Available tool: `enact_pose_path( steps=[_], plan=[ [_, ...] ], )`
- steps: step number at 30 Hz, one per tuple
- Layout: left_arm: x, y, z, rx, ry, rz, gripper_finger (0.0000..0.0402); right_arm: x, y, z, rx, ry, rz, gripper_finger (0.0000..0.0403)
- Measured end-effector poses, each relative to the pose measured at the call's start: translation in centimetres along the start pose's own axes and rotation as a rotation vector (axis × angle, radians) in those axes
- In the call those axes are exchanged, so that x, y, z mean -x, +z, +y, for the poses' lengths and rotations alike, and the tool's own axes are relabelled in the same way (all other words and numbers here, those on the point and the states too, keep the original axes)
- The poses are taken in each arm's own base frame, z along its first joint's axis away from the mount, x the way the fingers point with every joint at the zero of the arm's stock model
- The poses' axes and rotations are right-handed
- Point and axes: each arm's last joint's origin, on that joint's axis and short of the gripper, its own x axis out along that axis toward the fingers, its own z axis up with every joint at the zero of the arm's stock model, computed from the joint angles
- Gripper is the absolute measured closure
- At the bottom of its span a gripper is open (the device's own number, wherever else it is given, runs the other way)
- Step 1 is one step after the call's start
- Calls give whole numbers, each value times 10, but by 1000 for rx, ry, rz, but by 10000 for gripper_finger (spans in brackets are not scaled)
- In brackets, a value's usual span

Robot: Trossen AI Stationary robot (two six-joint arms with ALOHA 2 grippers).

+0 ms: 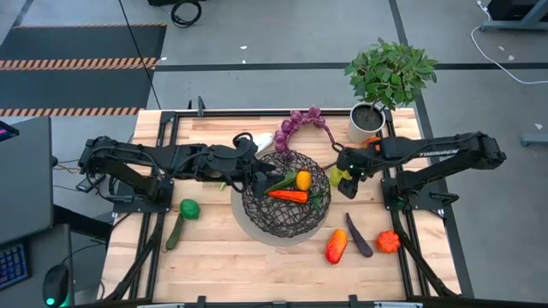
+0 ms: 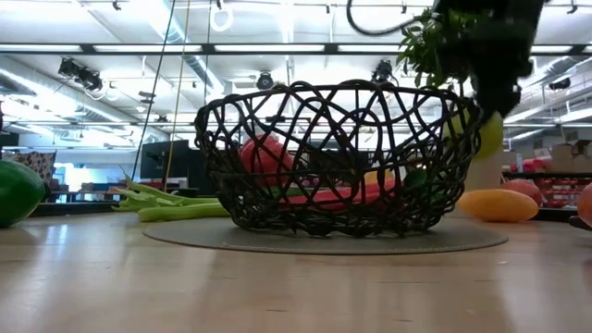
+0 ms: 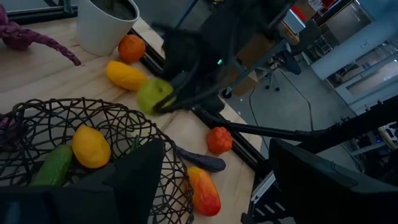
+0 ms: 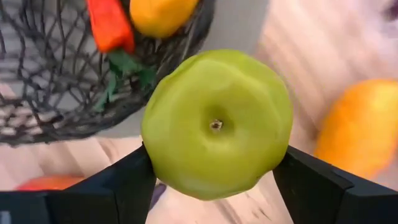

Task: Build produce basket
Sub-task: Put the green apple into the black wire basket

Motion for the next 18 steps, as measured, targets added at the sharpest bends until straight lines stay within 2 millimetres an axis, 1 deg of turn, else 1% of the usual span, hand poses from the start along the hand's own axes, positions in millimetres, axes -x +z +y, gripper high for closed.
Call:
enact_pose_path(
  steps=[5, 7, 9, 13, 16, 18],
  plan=[
    [0, 0, 0, 1, 0, 0, 104, 35, 7, -2, -65, -101, -44, 109],
    [0, 0, 0, 1, 0, 0, 104, 44, 12, 1, -73, -72, -87, 109],
    [0, 0, 0, 1, 0, 0, 104, 52, 19, 7, -80, 2, -138, 109],
    [0, 0, 0, -10, 0, 0, 104, 59, 32, 22, -107, 199, -239, 107],
    [0, 0, 0, -14, 0, 0, 104, 58, 37, 29, -112, 264, -268, 105],
    [0, 0, 0, -14, 0, 0, 104, 57, 39, 31, -105, 267, -273, 99]
  ],
)
